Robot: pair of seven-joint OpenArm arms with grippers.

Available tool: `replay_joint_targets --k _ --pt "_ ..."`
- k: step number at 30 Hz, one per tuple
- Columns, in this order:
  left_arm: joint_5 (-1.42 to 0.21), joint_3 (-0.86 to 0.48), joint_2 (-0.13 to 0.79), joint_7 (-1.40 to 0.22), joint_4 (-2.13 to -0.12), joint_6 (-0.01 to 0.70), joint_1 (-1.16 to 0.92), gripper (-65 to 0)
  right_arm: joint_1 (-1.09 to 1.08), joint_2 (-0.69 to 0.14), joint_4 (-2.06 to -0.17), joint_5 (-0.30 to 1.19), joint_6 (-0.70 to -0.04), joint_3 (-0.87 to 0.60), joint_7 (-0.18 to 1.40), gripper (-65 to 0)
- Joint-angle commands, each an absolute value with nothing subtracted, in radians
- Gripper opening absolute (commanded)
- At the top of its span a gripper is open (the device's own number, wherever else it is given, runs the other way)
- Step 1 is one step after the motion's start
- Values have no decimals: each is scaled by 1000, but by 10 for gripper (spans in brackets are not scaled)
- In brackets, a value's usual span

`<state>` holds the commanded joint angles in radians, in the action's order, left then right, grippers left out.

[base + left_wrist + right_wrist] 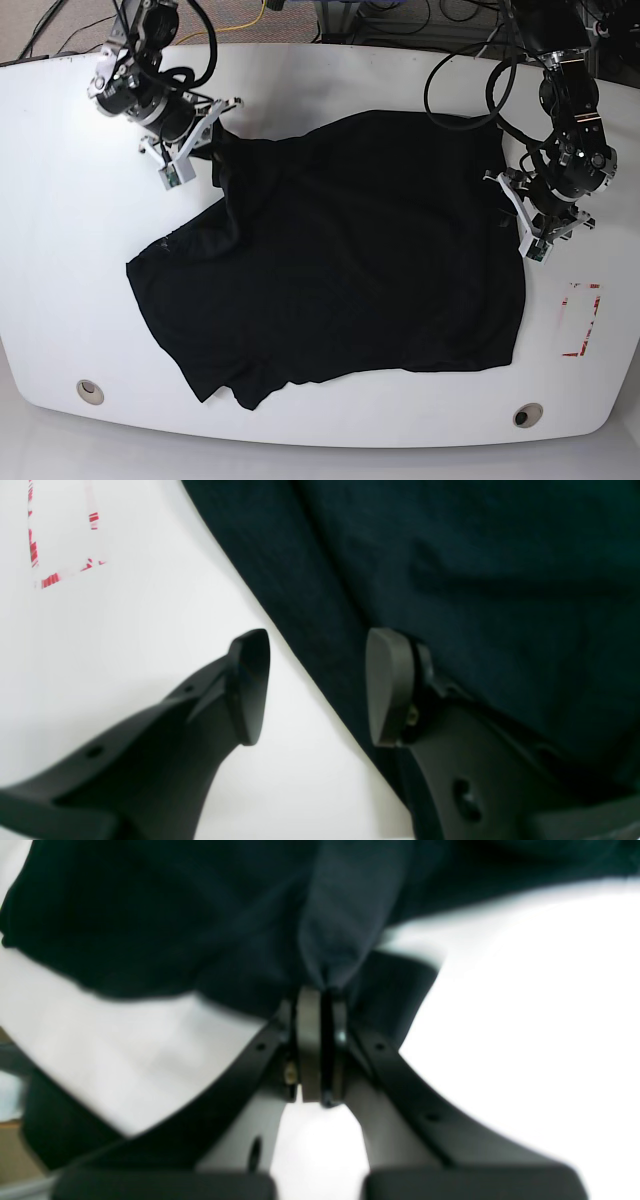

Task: Layout the t-shirt on the table in an organized manner, then fold the t-shirt properly
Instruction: 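Drag the t-shirt corner with the right gripper away from the left gripper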

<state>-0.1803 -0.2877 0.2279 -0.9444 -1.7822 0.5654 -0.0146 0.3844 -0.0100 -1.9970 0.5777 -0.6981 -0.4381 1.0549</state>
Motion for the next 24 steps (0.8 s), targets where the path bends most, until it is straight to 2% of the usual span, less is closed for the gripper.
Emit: replay_joint_targets --k 6,16,24 --pt "-180 -288 228 -944 -1782 565 -16 -369 479 48 -2005 579 -698 -493 1053 -645" --pt "-180 -283 228 -947 -1782 567 -42 -369 535 68 -2011 579 -698 -602 1052 -636" --pt "-182 -223 248 -947 -1788 568 -81 -369 573 68 -2014 579 -698 -696 1052 -636"
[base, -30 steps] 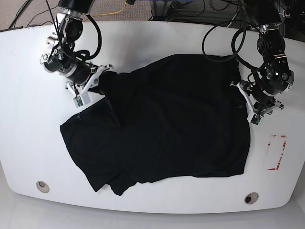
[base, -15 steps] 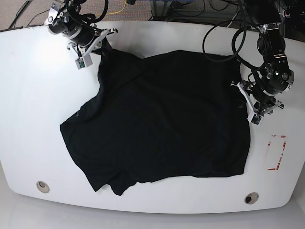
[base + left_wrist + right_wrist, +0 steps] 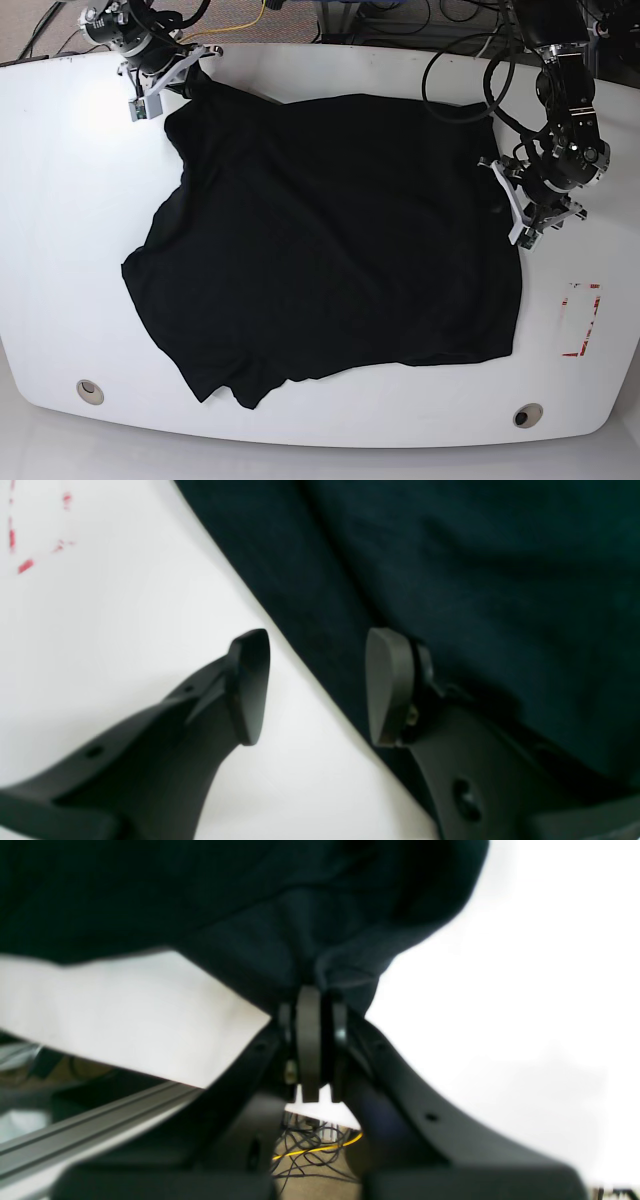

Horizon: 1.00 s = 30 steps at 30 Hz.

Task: Layout the t-shirt on the table in an organized manner, then fold the t-shirt properly
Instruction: 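Drag the t-shirt corner with the right gripper away from the left gripper, then grasp the t-shirt shoulder with the left gripper and pull it outward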

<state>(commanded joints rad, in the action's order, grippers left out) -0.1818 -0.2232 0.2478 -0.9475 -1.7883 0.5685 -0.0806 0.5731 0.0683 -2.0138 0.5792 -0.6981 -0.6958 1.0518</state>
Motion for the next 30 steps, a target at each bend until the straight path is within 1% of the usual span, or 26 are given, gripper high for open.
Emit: replay_joint_targets --k 4,6,8,9,10,14,17,19,24,30 --pt "-183 -214 248 -947 -1788 568 -84 -369 601 70 -2018 579 -698 -736 1052 -629" --pt "-183 -214 246 -949 -1790 568 -85 -369 616 70 -2018 581 -698 -748 1052 -580" --pt "-183 -214 245 -951 -1790 568 -96 -369 621 71 -2018 596 -698 -750 1052 -499" --pt "-185 -214 245 -951 -1790 568 -102 -369 621 71 -2018 605 -698 -751 1052 -469" --pt "-186 -213 245 -951 -1790 568 -117 -369 622 70 -2018 630 -698 -751 1052 -396" --pt "-186 -176 242 -951 -1814 568 -134 -369 622 64 -2018 687 -698 -753 1052 -219" --pt "-186 -134 226 -951 -1836 568 -159 -369 618 62 -2018 711 -698 -751 1052 -130" --pt "-186 -111 213 -952 -1856 568 -176 -369 613 45 -2018 717 -698 -751 1052 -113" --pt "-186 -59 157 -957 -1899 568 -211 -369 582 1 -2018 714 -698 -759 1052 -113" --pt "-186 2 96 -958 -1937 568 -271 -369 529 -25 -2012 710 -698 -855 1053 -109"
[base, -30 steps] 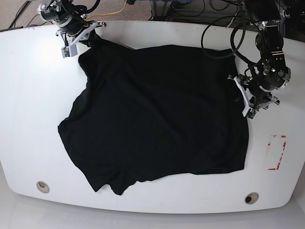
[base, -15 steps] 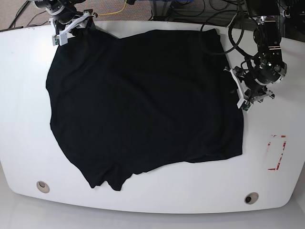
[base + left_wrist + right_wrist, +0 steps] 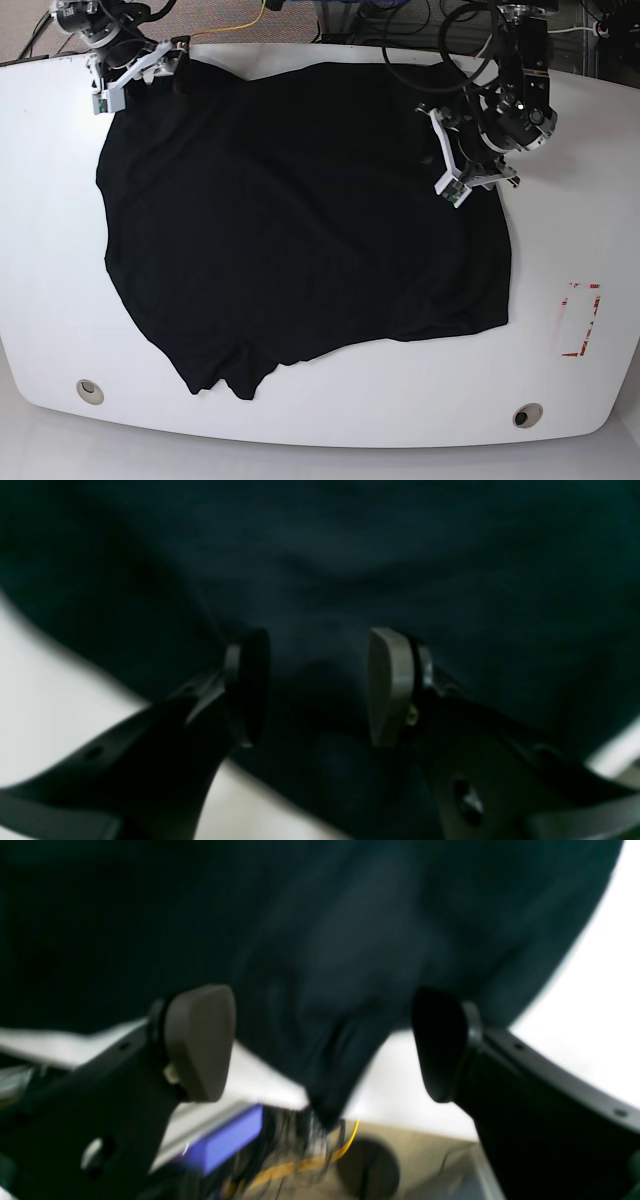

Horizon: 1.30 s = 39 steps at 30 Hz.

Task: Layout the t-shirt on the table in an organized manner, then fold the t-shirt properly
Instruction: 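Grasp the t-shirt shoulder with the left gripper and pull it outward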

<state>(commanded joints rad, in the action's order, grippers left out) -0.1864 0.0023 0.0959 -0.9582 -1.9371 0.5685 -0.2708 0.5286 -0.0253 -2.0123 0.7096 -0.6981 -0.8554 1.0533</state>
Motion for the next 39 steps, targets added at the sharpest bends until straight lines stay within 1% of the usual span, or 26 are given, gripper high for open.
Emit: replay_joint_targets --k 4,6,11,17,26,34,38,39 --pt "-186 33 68 -957 -1939 568 -318 -369 467 -70 -2005 657 -698 -886 1053 -106" --pt "-186 53 58 -954 -1939 568 -348 -369 398 -101 -1977 591 -698 -889 1053 -109" --pt "-186 87 53 -951 -1939 568 -406 -369 283 -157 -1916 481 -698 -889 1053 -109" --pt "-185 82 67 -949 -1937 568 -438 -369 216 -185 -1870 446 -698 -886 1053 -109" --pt "-183 10 173 -949 -1916 568 -417 -369 206 -185 -1865 449 -698 -885 1053 -109" --pt "-186 1 308 -952 -1842 568 -309 -369 203 -185 -1860 447 -698 -885 1053 -108" --pt "-186 1 337 -954 -1828 570 -280 -369 180 -183 -1857 447 -698 -874 1053 -105" --pt "-186 1 341 -954 -1828 572 -271 -369 176 -183 -1839 446 -698 -849 1053 -105"
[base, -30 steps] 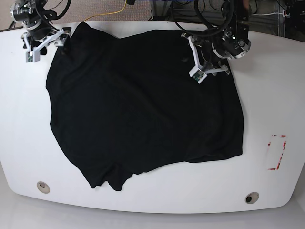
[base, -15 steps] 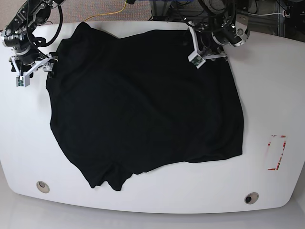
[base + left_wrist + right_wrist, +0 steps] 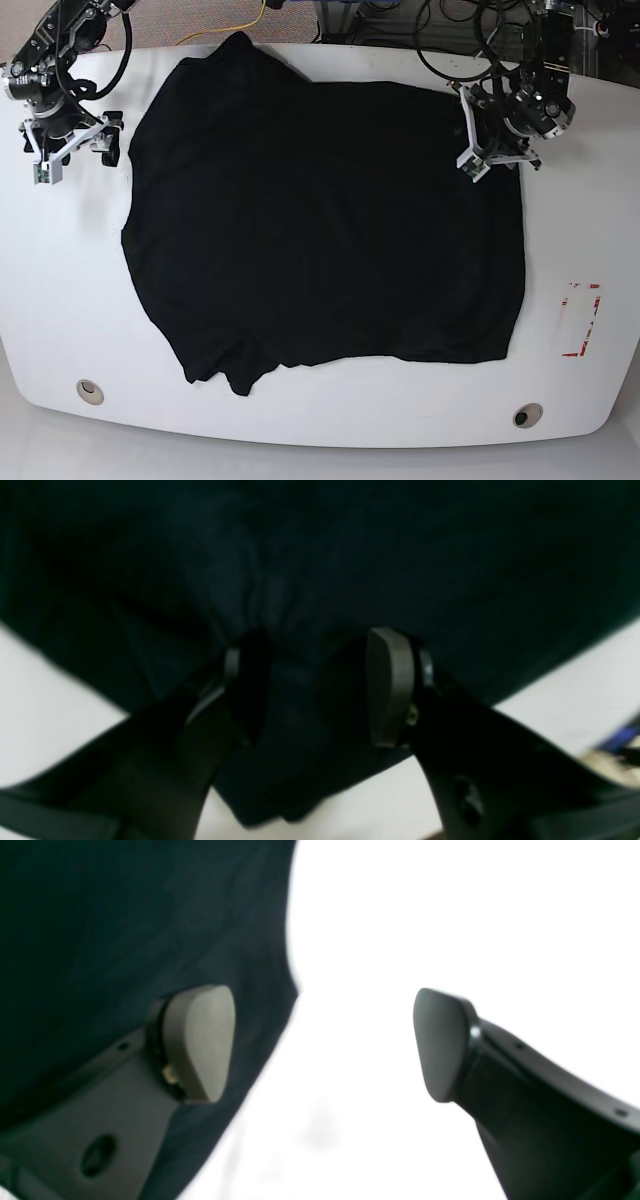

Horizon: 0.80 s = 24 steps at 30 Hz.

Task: Layout the t-shirt on the table in an organized manner, then fold the t-shirt properly
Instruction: 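Grasp the t-shirt shoulder with the left gripper and pull it outward, then release the t-shirt and lift both grippers away from it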

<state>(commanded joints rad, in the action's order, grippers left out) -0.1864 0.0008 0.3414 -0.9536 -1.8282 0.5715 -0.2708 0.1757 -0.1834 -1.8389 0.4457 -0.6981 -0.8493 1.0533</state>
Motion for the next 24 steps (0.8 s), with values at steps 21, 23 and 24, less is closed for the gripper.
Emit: replay_joint_targets --k 21,23,24 --pt "-188 -105 386 -957 -1853 639 -191 -369 151 -128 -1664 452 -698 -789 1053 -106" --pt "-188 -127 384 -957 -1853 639 -188 -369 156 -122 -1664 452 -698 -789 1053 -106" --pt "-188 -136 384 -957 -1854 639 -188 -369 159 -122 -1664 452 -698 -789 1053 -106"
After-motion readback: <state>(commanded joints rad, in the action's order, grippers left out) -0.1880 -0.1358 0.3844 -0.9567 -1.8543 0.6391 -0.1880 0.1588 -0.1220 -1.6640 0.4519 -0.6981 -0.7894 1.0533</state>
